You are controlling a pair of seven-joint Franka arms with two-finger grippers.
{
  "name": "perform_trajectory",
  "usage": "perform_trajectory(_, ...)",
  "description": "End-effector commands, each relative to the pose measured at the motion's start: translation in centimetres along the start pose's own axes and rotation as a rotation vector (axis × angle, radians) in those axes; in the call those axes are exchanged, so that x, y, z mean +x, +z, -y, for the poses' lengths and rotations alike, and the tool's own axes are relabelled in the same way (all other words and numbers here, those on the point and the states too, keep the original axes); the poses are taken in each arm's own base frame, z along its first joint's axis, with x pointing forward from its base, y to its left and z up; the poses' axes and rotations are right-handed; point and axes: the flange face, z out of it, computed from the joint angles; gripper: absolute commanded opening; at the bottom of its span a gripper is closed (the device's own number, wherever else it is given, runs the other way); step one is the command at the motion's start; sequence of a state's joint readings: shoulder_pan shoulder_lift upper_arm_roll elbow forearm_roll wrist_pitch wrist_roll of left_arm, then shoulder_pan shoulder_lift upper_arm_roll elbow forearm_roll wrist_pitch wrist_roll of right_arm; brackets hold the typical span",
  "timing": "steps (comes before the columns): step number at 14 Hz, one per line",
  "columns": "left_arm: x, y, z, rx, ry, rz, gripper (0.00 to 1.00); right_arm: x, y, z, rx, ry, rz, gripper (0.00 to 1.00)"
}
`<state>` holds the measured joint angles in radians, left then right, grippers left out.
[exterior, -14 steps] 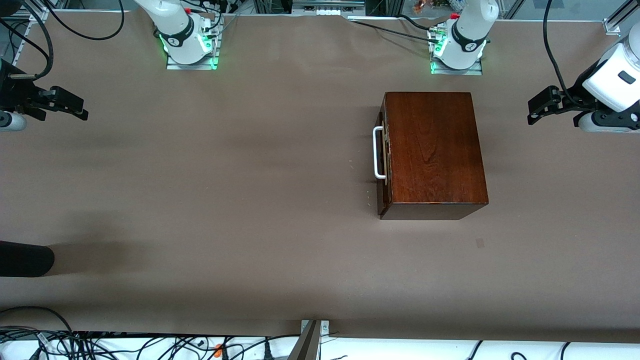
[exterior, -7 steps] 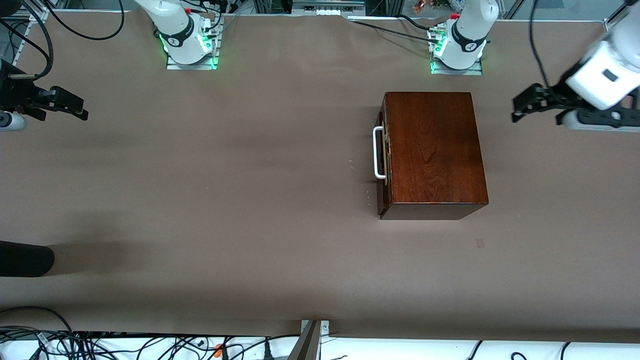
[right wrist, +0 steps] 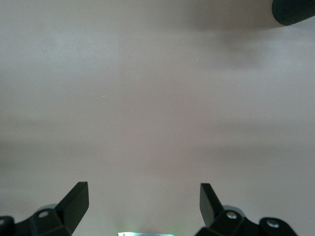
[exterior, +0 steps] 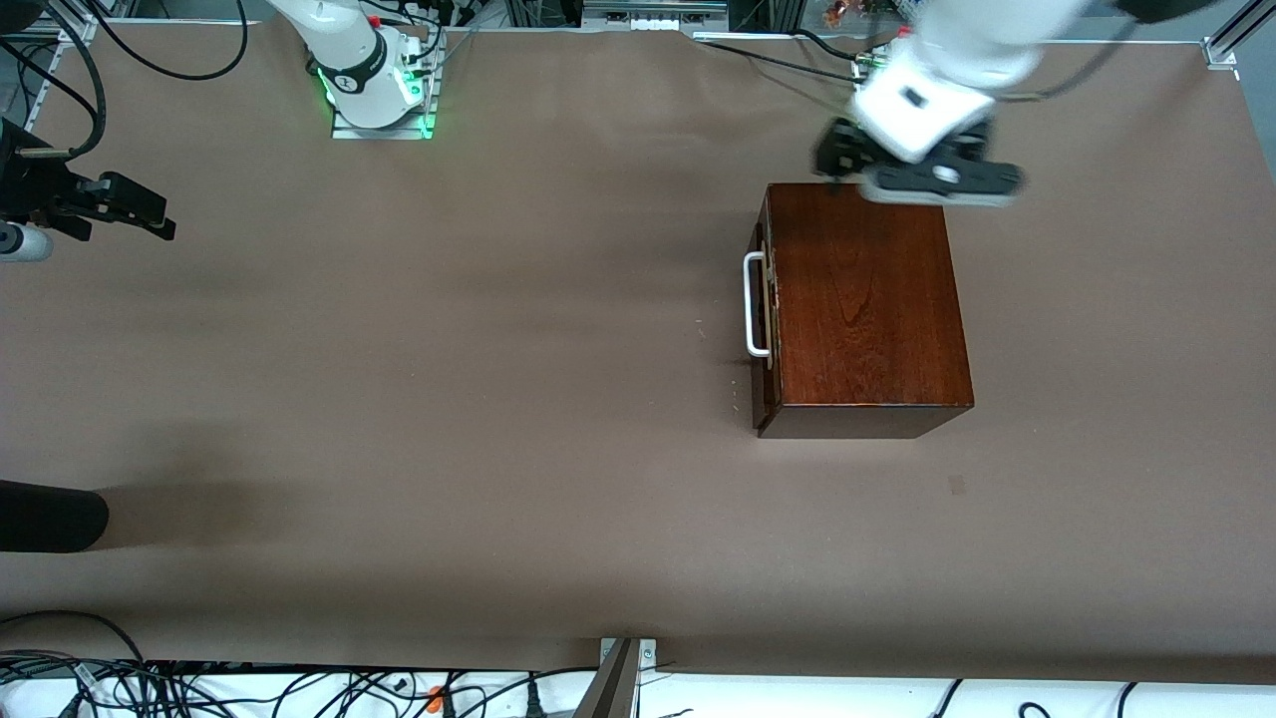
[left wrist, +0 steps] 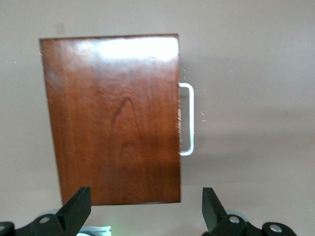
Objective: Open drawer, take yellow block, close drawer
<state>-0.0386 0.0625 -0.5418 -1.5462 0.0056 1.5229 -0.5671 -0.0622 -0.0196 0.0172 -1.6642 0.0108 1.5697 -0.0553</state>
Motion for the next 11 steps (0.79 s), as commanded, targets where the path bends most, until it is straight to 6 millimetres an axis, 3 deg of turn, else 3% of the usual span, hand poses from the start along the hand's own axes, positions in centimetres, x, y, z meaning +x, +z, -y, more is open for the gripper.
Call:
perform_trajectory(1, -1.1, 2.0, -6.2, 0.050, -0.025, -0.039, 1.00, 0.1, -0.5, -0.1, 0.002, -0.014, 0.008, 1.00)
perform_trajectory(2, -1.5, 3.2, -8.3, 0.052, -0.028, -0.047, 1.00, 0.1, -0.5, -0.1, 0.002, -0.014, 0.009, 1.00)
perform_trajectory(5, -1.3, 7.5, -11.6, 0.084, -0.019, -0.039, 1.00, -0.1, -0.3, -0.3, 0.004, -0.010, 0.023, 1.00)
perform_trajectory(9, -0.2, 14.4, -14.6, 0.169, -0.039, -0.038, 1.00, -0.3, -0.3, -0.3, 0.006, -0.004, 0.038, 1.00)
perform_trajectory(11, 0.2, 16.8, -15.4, 0.190, -0.020, -0.033, 1.00, -0.3, -0.2, -0.4, 0.006, -0.002, 0.040, 1.00)
